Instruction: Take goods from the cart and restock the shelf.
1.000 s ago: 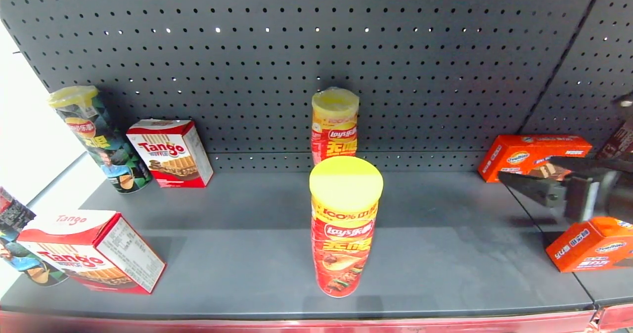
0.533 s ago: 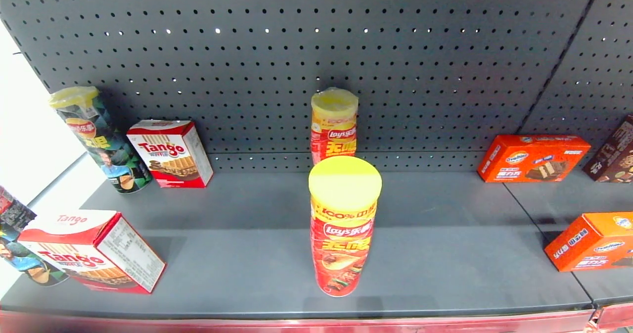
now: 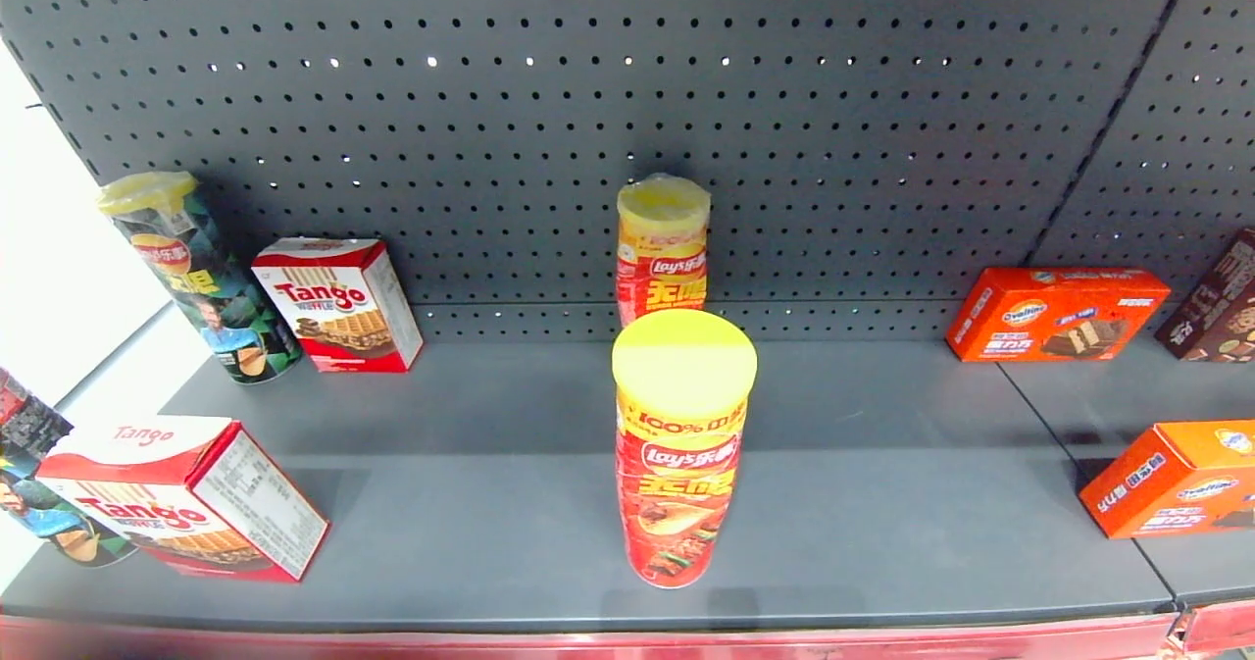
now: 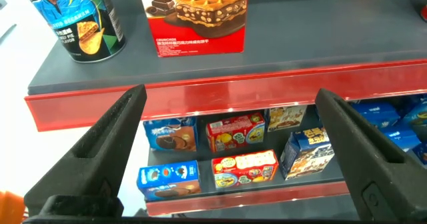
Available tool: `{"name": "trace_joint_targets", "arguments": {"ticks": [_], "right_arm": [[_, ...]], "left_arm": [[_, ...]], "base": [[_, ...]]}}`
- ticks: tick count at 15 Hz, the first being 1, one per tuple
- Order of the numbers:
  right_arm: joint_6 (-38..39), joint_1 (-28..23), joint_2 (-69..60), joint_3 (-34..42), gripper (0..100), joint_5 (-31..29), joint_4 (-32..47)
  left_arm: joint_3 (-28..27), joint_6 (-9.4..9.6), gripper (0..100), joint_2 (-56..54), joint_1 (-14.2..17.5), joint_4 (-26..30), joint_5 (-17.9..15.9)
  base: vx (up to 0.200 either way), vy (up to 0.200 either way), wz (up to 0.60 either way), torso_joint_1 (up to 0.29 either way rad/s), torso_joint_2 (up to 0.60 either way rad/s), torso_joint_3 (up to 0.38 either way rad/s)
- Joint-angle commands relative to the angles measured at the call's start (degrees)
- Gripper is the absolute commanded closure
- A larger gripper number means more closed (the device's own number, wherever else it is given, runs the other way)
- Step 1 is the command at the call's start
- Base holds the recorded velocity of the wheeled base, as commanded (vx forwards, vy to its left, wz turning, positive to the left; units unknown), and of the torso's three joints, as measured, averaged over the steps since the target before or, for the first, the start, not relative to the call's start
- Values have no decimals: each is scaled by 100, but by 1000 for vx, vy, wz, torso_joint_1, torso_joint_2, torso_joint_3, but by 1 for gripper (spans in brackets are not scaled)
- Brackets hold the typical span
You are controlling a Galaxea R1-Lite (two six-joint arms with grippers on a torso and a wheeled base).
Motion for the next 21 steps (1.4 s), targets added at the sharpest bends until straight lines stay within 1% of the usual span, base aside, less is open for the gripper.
{"name": "trace_joint_targets", "arguments": {"ticks": [1,3,7,8,9,10,14,15,19,21], "right_arm": [[38,5,-98,24,0,120,170],[266,-170,-98,24,0,6,143],[249,-214,-89,24,0,-20,134],[258,-390,-89,24,0,-20,161],[302,-1014,-414,24,0,-29,134],[284,-830,-625,24,0,-12,126],[275,-812,-634,24,0,-12,126],[275,-812,-634,24,0,-12,126],[266,-803,-634,24,0,23,134],[266,-803,-634,24,0,23,134]], "left_arm": [[0,-3,0,9,2,-5,1],[0,-3,0,0,2,-5,1],[0,-3,0,-27,29,-14,9],[0,-3,0,-27,20,-14,9],[0,6,0,-27,29,-23,9],[0,-3,0,-27,29,-14,9],[0,-3,0,-27,29,-32,1],[0,-30,0,-27,29,-32,9],[0,14,0,-27,29,-32,27],[0,-3,0,-27,29,-32,18]], "base": [[0,0,0,0,0,0],[0,0,0,0,0,0],[0,0,0,0,0,0],[0,0,0,0,0,0],[0,0,0,0,0,0],[0,0,0,0,0,0],[0,0,0,0,0,0],[0,0,0,0,0,0],[0,0,0,0,0,0],[0,0,0,0,0,0]]}}
